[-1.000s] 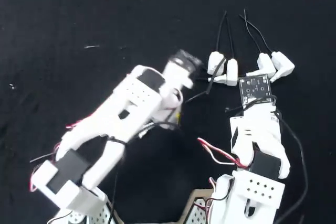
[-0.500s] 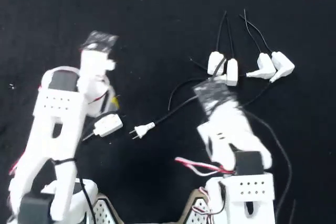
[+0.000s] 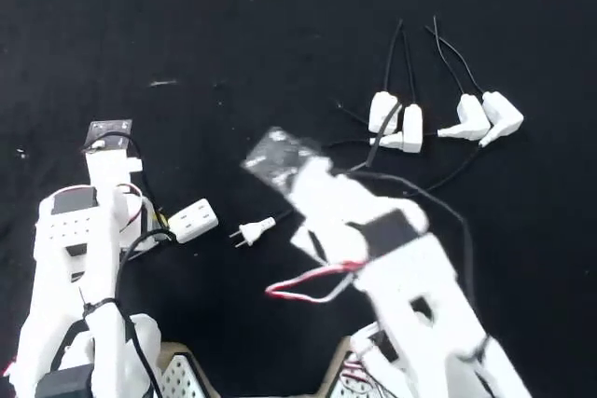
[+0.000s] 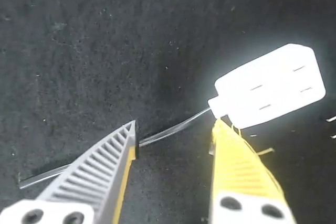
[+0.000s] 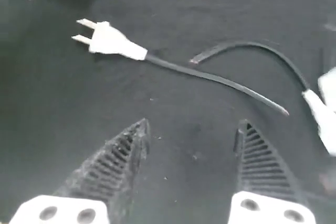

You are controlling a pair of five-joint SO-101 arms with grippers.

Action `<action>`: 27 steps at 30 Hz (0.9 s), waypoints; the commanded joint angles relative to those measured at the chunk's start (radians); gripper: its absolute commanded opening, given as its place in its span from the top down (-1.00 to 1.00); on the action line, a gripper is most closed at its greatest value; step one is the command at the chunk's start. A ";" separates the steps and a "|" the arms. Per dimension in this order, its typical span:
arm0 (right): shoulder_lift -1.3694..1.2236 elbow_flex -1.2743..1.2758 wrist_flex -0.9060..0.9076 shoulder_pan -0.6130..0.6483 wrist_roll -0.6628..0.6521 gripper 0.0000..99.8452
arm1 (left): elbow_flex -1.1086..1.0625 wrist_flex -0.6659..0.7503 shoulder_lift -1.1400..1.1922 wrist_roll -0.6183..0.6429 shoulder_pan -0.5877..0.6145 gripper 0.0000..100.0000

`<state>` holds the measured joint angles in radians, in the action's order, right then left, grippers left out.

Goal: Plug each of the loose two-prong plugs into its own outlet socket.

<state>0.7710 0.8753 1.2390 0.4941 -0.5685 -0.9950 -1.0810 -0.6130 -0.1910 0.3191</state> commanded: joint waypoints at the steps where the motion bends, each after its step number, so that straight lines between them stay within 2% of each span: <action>1: -0.131 -0.058 -0.077 0.069 -0.249 0.51 | 0.004 0.008 -0.015 0.002 0.010 0.54; 3: -0.199 -0.059 -0.100 0.092 -0.353 0.51 | -0.016 0.012 -0.021 0.003 0.010 0.54; 6: -0.315 -0.081 -0.120 0.123 -0.410 0.51 | -0.059 0.035 -0.025 0.003 0.015 0.54; 12: -0.549 -0.180 -0.120 0.133 -0.552 0.51 | -0.099 0.092 -0.025 0.002 0.142 0.54; 15: -0.631 -0.242 -0.120 0.133 -0.621 0.51 | -0.097 0.097 -0.025 0.002 0.165 0.54; 27: -0.845 -0.424 -0.121 0.167 -0.638 0.51 | -0.097 0.097 -0.025 0.002 0.162 0.54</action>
<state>-0.0529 0.5132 1.1331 0.6306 -1.1991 -1.0994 -0.9950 -0.6130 -0.1926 0.4726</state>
